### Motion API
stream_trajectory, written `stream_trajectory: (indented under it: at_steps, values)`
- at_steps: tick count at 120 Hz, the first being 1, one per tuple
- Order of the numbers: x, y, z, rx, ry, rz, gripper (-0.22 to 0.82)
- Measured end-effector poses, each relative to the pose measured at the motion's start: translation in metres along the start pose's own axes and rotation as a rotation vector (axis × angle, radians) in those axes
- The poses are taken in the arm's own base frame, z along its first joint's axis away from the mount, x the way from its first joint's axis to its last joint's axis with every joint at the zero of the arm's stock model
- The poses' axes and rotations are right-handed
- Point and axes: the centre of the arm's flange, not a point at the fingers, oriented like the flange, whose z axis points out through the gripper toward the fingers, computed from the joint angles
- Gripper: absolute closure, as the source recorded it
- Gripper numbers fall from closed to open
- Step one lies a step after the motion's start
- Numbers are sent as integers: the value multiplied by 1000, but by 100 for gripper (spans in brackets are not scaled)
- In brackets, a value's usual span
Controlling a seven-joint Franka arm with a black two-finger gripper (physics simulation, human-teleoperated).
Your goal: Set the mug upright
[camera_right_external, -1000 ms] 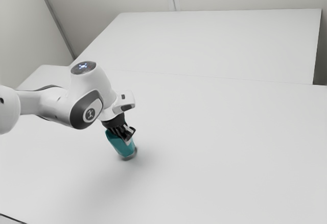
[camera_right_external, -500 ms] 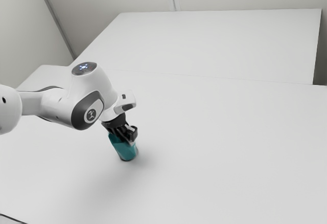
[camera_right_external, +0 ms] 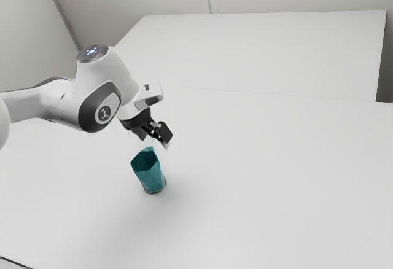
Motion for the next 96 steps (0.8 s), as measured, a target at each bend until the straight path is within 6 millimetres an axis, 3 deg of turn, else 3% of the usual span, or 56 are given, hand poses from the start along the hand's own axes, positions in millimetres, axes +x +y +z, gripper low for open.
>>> stream_trajectory:
  at_steps: [21, 45, 74, 96]
  values:
    - [45, -4, -43, -14, -24, -9, 4]
    - [80, -7, -91, -28, -79, -13, 3]
    - [98, -16, -134, -33, -143, -21, 2]
    - [99, -23, -164, -27, -167, -29, 2]
